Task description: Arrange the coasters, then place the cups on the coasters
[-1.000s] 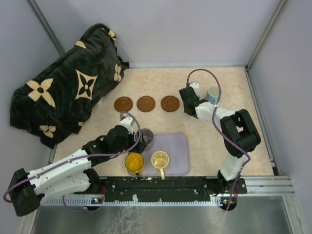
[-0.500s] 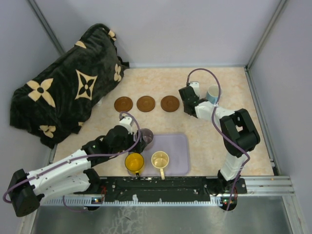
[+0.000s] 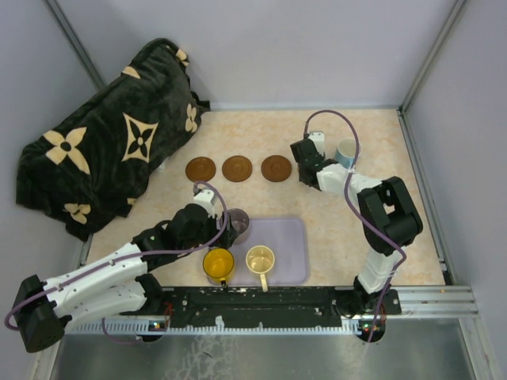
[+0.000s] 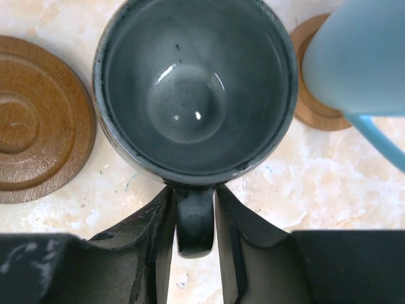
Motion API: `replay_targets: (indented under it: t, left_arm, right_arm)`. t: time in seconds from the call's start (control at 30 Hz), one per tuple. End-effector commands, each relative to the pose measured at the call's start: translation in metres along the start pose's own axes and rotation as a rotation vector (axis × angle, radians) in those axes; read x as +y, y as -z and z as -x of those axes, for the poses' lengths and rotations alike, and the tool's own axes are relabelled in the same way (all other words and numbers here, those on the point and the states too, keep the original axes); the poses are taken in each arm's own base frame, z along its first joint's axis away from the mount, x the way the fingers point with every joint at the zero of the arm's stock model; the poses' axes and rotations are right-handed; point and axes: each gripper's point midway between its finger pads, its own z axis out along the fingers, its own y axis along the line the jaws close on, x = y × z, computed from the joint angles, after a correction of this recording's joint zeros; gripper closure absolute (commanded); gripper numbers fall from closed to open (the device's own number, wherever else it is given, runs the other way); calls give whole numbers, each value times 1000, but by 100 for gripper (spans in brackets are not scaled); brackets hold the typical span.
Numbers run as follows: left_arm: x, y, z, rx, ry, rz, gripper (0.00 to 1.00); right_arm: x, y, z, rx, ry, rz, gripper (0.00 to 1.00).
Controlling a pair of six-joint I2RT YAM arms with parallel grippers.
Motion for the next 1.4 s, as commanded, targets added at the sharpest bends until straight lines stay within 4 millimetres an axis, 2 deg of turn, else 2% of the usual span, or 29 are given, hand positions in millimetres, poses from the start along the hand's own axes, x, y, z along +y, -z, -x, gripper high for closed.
replay_targets:
  t: [0.0, 0.07, 0.23, 0.8, 0.87, 1.27, 1.37]
  left_arm:
    - [4, 2, 1, -5, 3, 17, 9]
    - [5, 2, 0, -3, 1, 20, 9]
    - [6, 2, -1, -2, 2, 23, 9]
    - [11, 6, -2, -9, 13, 39, 9]
    - [11, 6, -1, -12, 16, 39, 9]
    - [10, 9, 0, -19, 27, 35, 9]
    - [9, 9, 2, -24, 30, 33, 9]
  right_arm:
    - [0, 12, 54, -141, -82, -9, 66]
    - [-1, 12, 54, -140, -81, -10, 61]
    - [-2, 14, 53, -140, -81, -8, 59]
    - [-10, 19, 23, -89, -92, -1, 59]
    - [-12, 28, 29, -109, -107, 11, 59]
    - [-14, 32, 14, -87, -109, 29, 60]
    - [-11, 33, 11, -78, -101, 53, 56]
